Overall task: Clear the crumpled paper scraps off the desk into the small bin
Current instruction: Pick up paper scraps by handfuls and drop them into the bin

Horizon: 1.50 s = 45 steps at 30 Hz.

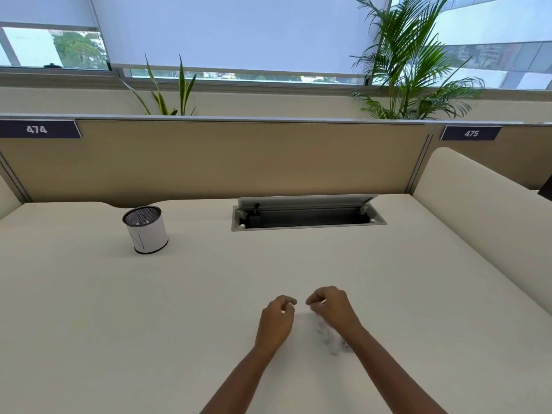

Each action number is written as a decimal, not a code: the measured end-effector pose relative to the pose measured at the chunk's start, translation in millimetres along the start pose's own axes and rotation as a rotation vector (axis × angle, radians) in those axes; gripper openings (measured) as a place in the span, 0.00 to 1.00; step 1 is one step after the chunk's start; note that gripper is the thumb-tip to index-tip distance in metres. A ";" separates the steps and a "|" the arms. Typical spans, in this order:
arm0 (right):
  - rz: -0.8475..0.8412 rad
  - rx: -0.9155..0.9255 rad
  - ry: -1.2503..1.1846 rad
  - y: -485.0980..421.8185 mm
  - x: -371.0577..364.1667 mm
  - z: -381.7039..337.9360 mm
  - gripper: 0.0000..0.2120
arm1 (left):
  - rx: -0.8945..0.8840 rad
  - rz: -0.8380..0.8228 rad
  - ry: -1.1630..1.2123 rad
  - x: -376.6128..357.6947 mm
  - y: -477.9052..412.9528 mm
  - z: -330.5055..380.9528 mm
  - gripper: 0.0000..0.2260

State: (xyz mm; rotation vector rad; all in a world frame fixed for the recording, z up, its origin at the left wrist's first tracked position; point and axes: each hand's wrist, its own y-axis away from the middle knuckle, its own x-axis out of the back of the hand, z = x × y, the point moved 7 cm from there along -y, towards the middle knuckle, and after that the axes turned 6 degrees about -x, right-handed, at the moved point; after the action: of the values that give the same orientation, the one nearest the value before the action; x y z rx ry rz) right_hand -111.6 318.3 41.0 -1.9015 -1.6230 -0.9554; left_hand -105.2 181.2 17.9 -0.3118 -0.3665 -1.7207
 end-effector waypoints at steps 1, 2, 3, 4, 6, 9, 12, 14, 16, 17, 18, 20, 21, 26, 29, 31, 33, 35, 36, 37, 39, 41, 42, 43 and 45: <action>-0.016 0.008 -0.048 1.5 -1.6 -5.1 0.08 | 0.071 -0.019 0.127 -2.2 2.7 0.4 0.12; -0.033 0.021 -0.091 3.6 -3.3 -10.9 0.08 | 0.148 -0.045 0.252 -6.2 5.4 0.5 0.12; -0.052 0.038 -0.119 5.4 -5.3 -16.8 0.07 | 0.215 -0.070 0.363 -10.4 7.7 0.6 0.13; -0.070 0.057 -0.125 7.4 -7.6 -22.0 0.06 | 0.270 -0.089 0.462 -14.1 9.4 0.3 0.14; -0.090 0.093 -0.119 11.2 -10.0 -28.9 0.06 | 0.376 -0.097 0.676 -18.8 11.8 -2.0 0.16; -0.039 0.092 -0.078 14.0 -0.3 -25.0 0.07 | 0.526 -0.043 0.998 -19.3 12.5 -7.9 0.16; -0.074 0.013 0.110 14.8 4.4 -1.7 0.12 | 0.585 0.040 1.106 -14.8 10.8 -14.9 0.15; -0.191 -0.076 0.265 18.2 -3.3 17.4 0.18 | 0.597 0.061 1.105 -13.8 10.3 -17.7 0.15; -0.235 -0.135 0.331 21.6 -10.9 27.3 0.20 | 0.612 0.052 1.113 -15.8 11.0 -19.3 0.15; -0.218 -0.139 0.335 22.1 -13.6 27.1 0.19 | 0.618 0.042 1.117 -17.4 11.5 -19.4 0.15; -0.190 -0.128 0.329 21.4 -16.7 25.0 0.17 | 0.622 0.033 1.119 -19.0 11.7 -19.2 0.15; -0.124 -0.085 0.304 18.4 -21.8 17.6 0.11 | 0.627 0.022 1.114 -21.3 12.1 -18.7 0.15; -0.093 -0.065 0.297 16.8 -23.4 13.6 0.09 | 0.628 0.021 1.106 -21.4 12.5 -18.4 0.14; 0.019 -0.017 0.180 8.8 -22.2 -8.3 0.09 | 0.623 0.037 1.068 -16.2 15.1 -19.8 0.13; 0.058 0.042 0.007 10.4 -19.5 -30.4 0.08 | 0.618 0.044 1.131 -11.8 16.7 -16.6 0.14; -0.009 0.082 -0.120 14.1 -24.1 -45.8 0.07 | 0.617 0.038 1.226 -8.2 17.4 -12.0 0.16; -0.056 0.102 -0.233 16.2 -25.8 -58.2 0.08 | 0.609 0.031 1.326 -2.3 16.9 -6.6 0.17; -0.062 0.112 -0.318 15.3 -24.7 -66.7 0.10 | 0.607 0.026 1.408 5.3 15.3 -3.0 0.16; -0.064 0.123 -0.342 14.4 -25.0 -70.6 0.11 | 0.613 0.036 1.435 9.7 13.7 -3.5 0.15; -0.072 0.136 -0.357 13.7 -26.1 -74.6 0.13 | 0.619 0.046 1.452 14.4 11.7 -4.7 0.14; -0.093 0.153 -0.375 12.8 -31.0 -82.0 0.14 | 0.631 0.057 1.480 23.0 7.0 -9.8 0.12; -0.100 0.171 -0.394 11.7 -35.8 -88.3 0.14 | 0.636 0.071 1.495 31.8 3.1 -15.9 0.13; -0.095 0.180 -0.411 10.8 -38.0 -91.0 0.14 | 0.636 0.078 1.494 36.5 1.3 -18.9 0.14; -0.082 0.187 -0.428 9.4 -40.2 -92.8 0.14 | 0.637 0.081 1.486 41.3 -0.6 -21.8 0.15; -0.039 0.185 -0.456 6.4 -43.6 -94.1 0.14 | 0.644 0.098 1.453 52.2 -4.4 -27.1 0.15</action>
State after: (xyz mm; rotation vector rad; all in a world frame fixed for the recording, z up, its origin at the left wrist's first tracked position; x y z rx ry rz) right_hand -127.6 219.8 70.2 -2.0617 -1.9260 -0.3776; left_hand -118.8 124.0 14.0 1.3098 0.1984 -1.2435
